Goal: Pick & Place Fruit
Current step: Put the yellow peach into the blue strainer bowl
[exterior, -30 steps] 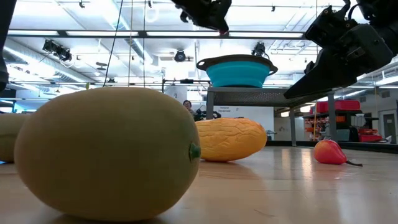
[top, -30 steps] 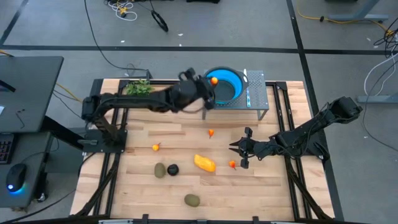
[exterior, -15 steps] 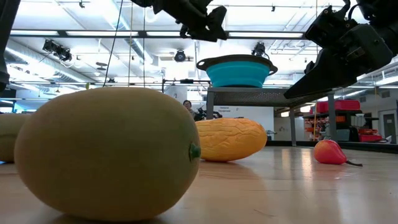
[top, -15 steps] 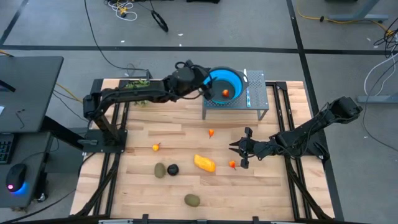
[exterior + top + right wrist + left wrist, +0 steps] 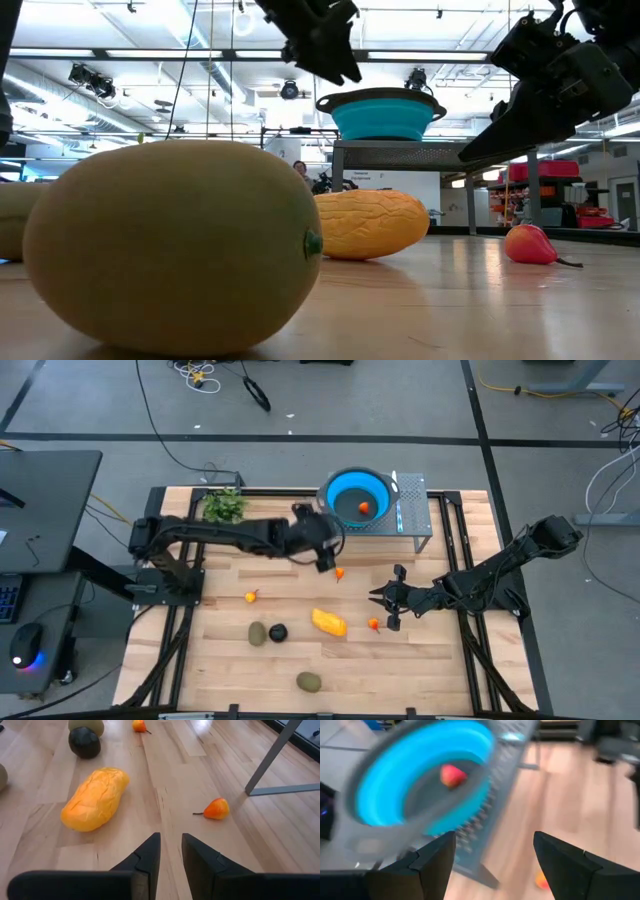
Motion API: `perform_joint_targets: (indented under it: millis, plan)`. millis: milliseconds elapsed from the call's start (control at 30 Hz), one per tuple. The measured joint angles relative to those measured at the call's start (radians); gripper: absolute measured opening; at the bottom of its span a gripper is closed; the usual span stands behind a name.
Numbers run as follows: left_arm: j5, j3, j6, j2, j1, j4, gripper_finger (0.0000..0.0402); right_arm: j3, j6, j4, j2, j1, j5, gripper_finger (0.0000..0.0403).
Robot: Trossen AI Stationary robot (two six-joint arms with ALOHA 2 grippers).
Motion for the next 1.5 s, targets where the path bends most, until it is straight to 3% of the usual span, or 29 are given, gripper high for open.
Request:
perform_joint_targets:
  millis: [200, 533, 667, 833, 1067, 1267, 1500]
  plan:
    - [-0.003, -0.108, -0.089, 0.0, -0.11, -0.003, 0.0265, 0.0, 0.027, 0.003, 0.0, 0.0, -0.003, 0.0089]
    - [-0.103, -0.284, -0.24, -0.056, -0.268, 0.029, 0.0258, 0.0, 0.03, 0.026, 0.0, 0.0, -0.039, 0.0089]
    - [-0.175, -0.409, -0.278, -0.085, -0.311, 0.23, 0.0258, 0.0, 0.03, 0.03, 0.018, 0.001, -0.1, 0.0089]
    - [-0.15, -0.597, -0.291, -0.088, -0.333, 0.546, 0.0258, 0.0, 0.055, 0.085, 0.097, 0.019, -0.175, 0.0095]
    - [-0.153, -0.77, -0.3, -0.088, -0.338, 0.809, 0.0258, 0.002, 0.051, 0.205, 0.212, 0.084, -0.179, 0.0162]
    - [-0.168, -0.838, -0.344, -0.088, -0.338, 0.837, 0.0258, 0.021, 0.065, 0.167, 0.246, 0.11, -0.062, 0.0232]
    - [-0.169, -0.871, -0.377, -0.088, -0.339, 0.849, 0.0258, 0.021, 0.191, 0.158, 0.32, 0.146, -0.07, 0.0246]
